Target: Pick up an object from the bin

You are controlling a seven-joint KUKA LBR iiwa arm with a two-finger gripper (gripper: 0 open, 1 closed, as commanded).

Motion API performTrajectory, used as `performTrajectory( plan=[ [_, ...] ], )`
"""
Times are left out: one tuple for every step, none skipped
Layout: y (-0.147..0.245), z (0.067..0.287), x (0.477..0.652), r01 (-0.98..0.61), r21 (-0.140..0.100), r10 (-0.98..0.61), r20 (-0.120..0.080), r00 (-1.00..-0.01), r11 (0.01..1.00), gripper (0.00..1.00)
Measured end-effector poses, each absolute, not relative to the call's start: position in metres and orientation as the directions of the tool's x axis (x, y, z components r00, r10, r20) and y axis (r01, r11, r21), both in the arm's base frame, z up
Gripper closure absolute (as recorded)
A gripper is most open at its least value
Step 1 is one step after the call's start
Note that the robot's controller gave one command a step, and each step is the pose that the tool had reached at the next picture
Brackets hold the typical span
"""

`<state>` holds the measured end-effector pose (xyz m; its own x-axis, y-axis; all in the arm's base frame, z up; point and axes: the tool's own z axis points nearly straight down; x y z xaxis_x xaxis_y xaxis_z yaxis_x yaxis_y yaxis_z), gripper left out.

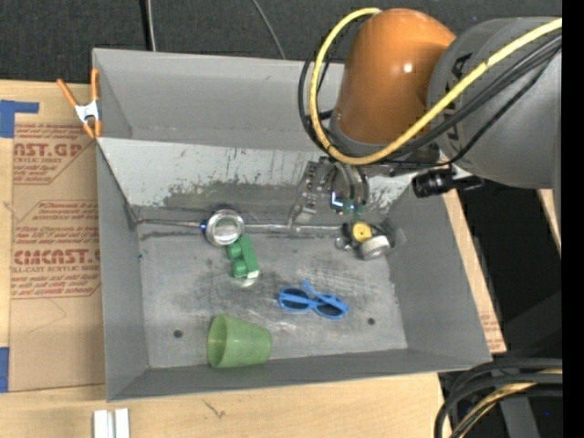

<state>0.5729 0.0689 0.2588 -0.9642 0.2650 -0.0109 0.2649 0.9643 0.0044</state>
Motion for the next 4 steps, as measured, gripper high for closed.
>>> performTrajectory(
  plan=[
    [0.110,0.139,0.582,0.427,-0.002,0.427,0.005,-0.904,0.904,1.00],
    [0.109,0.143,0.584,0.427,0.000,0.427,-0.001,-0.904,0.904,0.00],
    [0.060,0.082,0.594,0.441,0.004,0.441,-0.006,-0.897,0.897,0.00],
    [0.043,0.087,0.577,0.250,-0.001,0.250,-0.001,-0.968,0.968,0.00]
  ],
)
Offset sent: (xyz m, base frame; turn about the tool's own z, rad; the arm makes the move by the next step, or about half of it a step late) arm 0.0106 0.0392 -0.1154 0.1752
